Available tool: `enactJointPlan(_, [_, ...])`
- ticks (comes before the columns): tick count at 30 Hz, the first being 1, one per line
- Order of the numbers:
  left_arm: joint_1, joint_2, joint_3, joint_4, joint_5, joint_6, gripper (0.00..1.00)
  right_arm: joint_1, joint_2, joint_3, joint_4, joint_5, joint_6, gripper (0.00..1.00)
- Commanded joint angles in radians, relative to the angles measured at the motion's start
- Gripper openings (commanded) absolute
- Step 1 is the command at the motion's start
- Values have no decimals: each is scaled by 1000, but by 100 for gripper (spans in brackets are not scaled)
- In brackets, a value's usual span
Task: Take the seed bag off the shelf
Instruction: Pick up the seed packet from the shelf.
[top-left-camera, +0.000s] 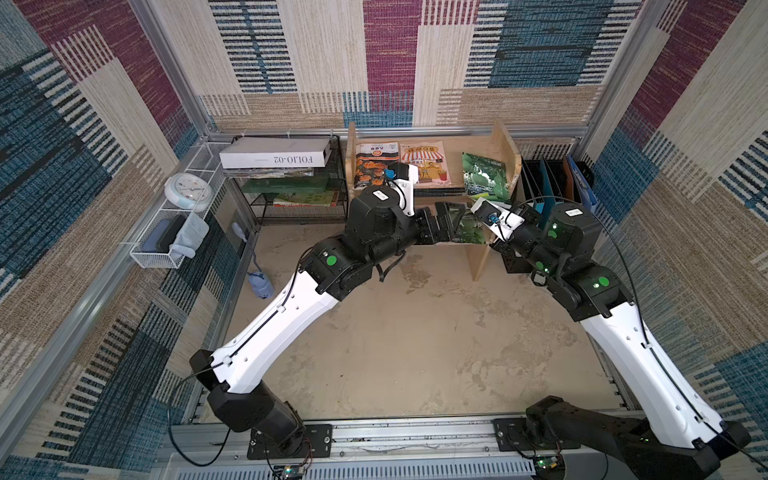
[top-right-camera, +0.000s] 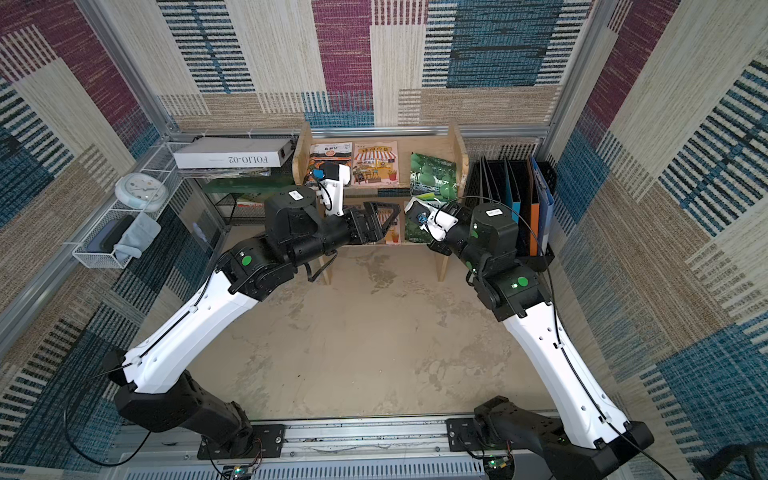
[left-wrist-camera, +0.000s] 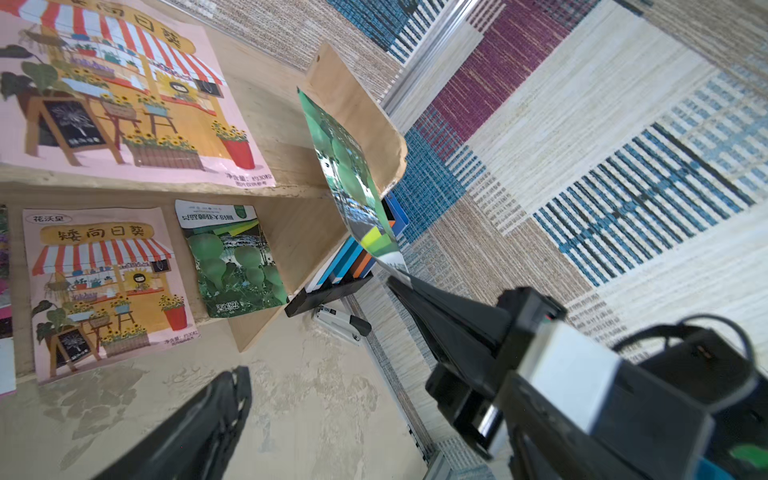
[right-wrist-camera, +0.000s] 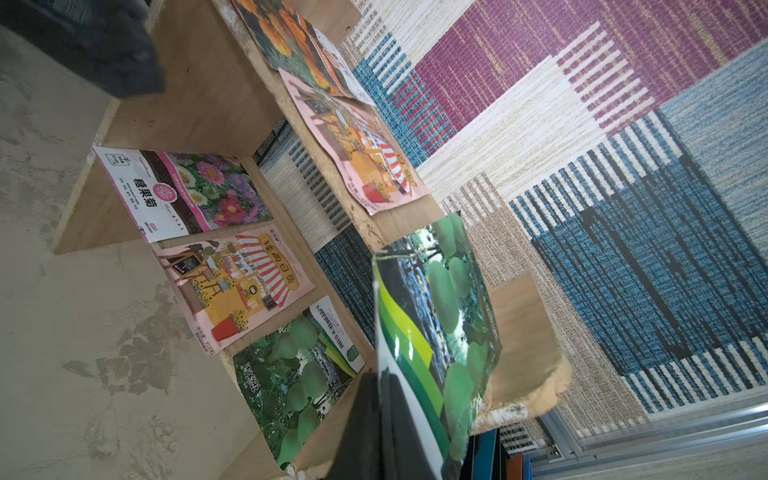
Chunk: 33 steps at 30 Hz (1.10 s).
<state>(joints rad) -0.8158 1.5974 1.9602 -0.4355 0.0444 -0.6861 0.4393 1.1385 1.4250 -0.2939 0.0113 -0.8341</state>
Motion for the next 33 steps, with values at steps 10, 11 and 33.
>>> enactJointPlan(10, [41, 233, 265, -6, 182, -147, 99, 1, -49, -9, 5, -64, 14, 0])
enactJointPlan(11, [41, 248, 278, 4, 193, -160, 99, 0, -51, -12, 6, -65, 15, 0])
enactJointPlan(33, [47, 432, 461, 43, 272, -250, 57, 0, -86, -47, -16, -97, 33, 0])
